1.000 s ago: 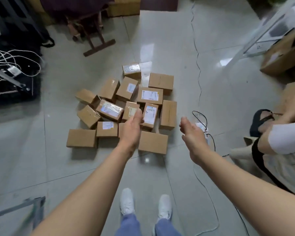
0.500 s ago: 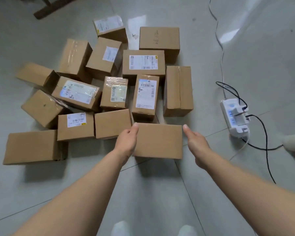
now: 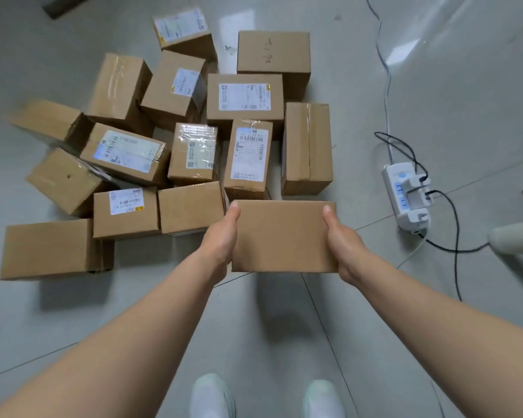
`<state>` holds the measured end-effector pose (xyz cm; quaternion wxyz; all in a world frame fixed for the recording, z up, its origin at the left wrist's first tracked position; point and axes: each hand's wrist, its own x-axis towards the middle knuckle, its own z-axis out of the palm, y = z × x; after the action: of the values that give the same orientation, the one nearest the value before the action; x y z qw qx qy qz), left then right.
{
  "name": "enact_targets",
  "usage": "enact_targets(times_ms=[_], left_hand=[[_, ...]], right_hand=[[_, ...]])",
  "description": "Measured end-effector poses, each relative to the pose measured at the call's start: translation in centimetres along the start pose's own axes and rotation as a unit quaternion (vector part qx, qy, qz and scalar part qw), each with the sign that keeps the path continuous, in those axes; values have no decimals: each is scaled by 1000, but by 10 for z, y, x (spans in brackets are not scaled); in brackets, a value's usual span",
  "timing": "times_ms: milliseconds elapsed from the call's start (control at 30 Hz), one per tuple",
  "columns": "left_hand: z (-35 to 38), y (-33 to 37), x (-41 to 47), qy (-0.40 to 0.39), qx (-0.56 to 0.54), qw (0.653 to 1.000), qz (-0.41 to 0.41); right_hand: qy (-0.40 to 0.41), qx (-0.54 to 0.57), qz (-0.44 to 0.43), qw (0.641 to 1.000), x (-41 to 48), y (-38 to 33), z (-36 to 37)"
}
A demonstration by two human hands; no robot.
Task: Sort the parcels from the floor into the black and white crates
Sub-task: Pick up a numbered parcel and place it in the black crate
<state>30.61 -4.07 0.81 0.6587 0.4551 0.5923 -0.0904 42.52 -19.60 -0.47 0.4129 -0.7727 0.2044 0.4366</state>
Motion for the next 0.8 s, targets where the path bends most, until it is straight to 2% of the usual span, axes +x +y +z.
enact_targets(times_ms=[200, 300, 433, 633, 800], left_hand=[[-26, 99, -129, 13, -36, 998, 60], [-47, 159, -202, 54, -101, 989, 88], [-73, 215, -306, 61, -169, 975, 130], [-133, 252, -457, 81, -205, 958, 182], [-194, 275, -559, 97, -226, 941, 232]], right_hand=[[-3, 18, -73, 997, -124, -99, -33], [21, 50, -131, 990, -202, -156, -47], [32, 91, -195, 976, -317, -222, -69], [7, 99, -244, 965, -475, -278, -87], [-49, 102, -297, 948, -578, -301, -71]])
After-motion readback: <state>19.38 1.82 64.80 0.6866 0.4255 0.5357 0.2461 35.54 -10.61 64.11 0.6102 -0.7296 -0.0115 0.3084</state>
